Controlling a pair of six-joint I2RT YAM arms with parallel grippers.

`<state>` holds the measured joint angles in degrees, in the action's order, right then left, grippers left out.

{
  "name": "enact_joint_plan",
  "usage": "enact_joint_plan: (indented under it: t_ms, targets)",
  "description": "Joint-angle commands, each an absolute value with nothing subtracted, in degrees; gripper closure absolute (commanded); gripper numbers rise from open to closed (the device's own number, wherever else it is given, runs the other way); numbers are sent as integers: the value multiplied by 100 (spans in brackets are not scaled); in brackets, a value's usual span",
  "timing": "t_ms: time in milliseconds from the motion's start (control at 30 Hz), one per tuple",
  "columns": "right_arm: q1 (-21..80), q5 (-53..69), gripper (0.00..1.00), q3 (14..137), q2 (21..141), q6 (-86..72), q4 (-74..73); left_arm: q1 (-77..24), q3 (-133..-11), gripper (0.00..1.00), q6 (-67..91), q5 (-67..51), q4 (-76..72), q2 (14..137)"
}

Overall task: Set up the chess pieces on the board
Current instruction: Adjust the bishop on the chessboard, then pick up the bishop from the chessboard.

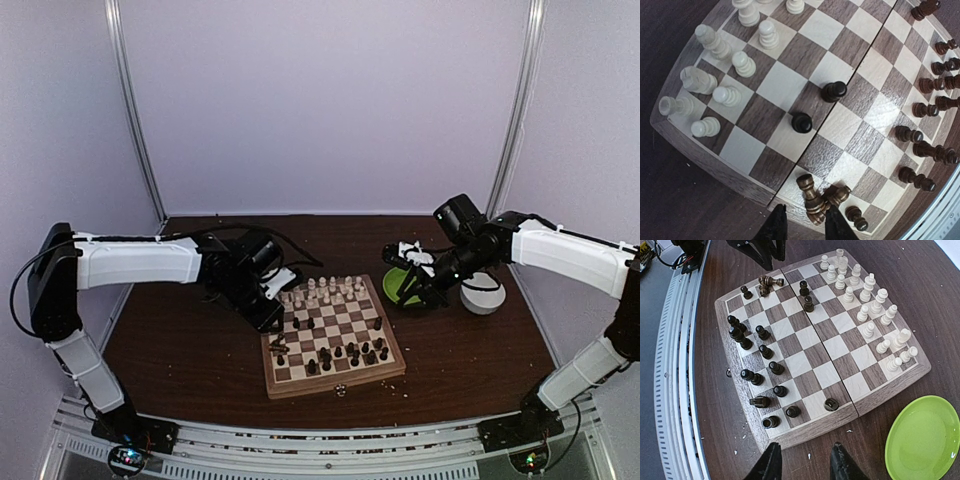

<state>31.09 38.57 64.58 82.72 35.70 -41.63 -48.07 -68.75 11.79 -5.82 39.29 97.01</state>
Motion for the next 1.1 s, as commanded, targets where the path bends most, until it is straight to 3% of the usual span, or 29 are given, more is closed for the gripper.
enact_joint_plan:
  t_ms: [0, 300, 900, 1000, 1067]
  targets:
    - [3076, 3884, 67, 6618, 8291, 3593, -4212, -4853, -6831, 72, 1877, -702, 3837, 9675]
    - [3074, 3876, 67, 6614, 8243, 3604, -4225, -4987, -7173, 76, 1846, -815, 4146, 10270]
    - [3076, 3872, 67, 6620, 8288, 3630, -4251, -5466, -7782, 99, 1257, 422, 4687, 11153]
    - [3076, 3874, 67, 6626, 8294, 3631, -4239, -5525, -7555, 100, 1042, 438, 4354, 11186]
    - [3076, 3875, 67, 6623, 8306, 3614, -4236, -5556, -7501, 95, 987, 319, 4243, 11279]
